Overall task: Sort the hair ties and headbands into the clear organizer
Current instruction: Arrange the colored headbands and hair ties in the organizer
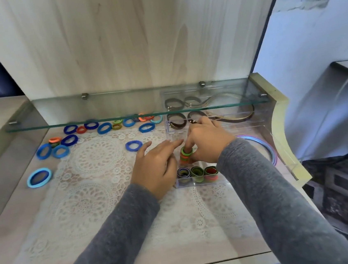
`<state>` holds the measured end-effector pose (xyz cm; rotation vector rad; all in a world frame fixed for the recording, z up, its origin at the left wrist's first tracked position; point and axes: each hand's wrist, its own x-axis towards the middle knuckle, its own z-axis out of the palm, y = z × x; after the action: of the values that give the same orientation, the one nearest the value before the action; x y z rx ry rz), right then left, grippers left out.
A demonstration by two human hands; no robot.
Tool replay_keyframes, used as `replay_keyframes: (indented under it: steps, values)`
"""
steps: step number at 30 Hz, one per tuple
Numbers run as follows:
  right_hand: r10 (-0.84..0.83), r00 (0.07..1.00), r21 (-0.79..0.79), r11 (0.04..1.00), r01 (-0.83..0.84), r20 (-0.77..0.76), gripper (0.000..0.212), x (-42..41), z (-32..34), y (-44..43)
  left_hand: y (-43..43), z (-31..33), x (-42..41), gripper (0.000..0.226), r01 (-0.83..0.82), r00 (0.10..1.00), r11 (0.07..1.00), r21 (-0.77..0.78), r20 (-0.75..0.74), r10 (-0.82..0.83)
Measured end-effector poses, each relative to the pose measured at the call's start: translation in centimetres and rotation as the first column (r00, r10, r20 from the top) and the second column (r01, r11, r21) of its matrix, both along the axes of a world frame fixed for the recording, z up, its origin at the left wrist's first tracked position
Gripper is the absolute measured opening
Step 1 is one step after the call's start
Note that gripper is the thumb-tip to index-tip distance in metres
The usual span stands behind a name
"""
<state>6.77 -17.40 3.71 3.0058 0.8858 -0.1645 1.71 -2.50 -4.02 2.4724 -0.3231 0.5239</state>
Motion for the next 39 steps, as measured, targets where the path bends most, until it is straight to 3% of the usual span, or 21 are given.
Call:
replay_keyframes:
  steps: [5, 13, 18, 27, 39]
  values:
    - [0.016, 0.999, 0.005, 1.0, -0.016, -0.049, 0.022, 0.3, -0.4, 0.5, 1.7, -1.1, 0.3, 0.046, -0.005, 0.993, 1.0, -0.009, 0.12, 0.007]
    - [-0.024, 0.991, -0.063, 0.998, 0.016, -0.132, 0.023, 0.2, 0.1, 1.4, 1.9, -1.3, 0.3, 0.042, 0.021, 0.991, 0.998, -0.056, 0.133, -0.013]
    - [-0.098, 0.967, -0.163, 0.985, 0.06, -0.235, 0.038, -0.6, 1.7, 1.8, 1.9, -1.4, 0.1, 0.039, 0.028, 0.989, 0.999, -0.047, 0.149, -0.021]
    - [-0.111, 0.967, -0.23, 0.972, 0.056, -0.231, 0.038, -1.5, 1.4, 2.6, 1.8, -0.8, -0.2, 0.035, 0.039, 0.975, 0.999, -0.032, 0.218, -0.031]
    - [-0.085, 0.962, -0.171, 0.984, 0.04, -0.261, 0.041, -2.0, 1.3, 2.4, 1.8, -0.4, -0.6, 0.024, 0.128, 0.971, 0.99, -0.052, 0.211, -0.114]
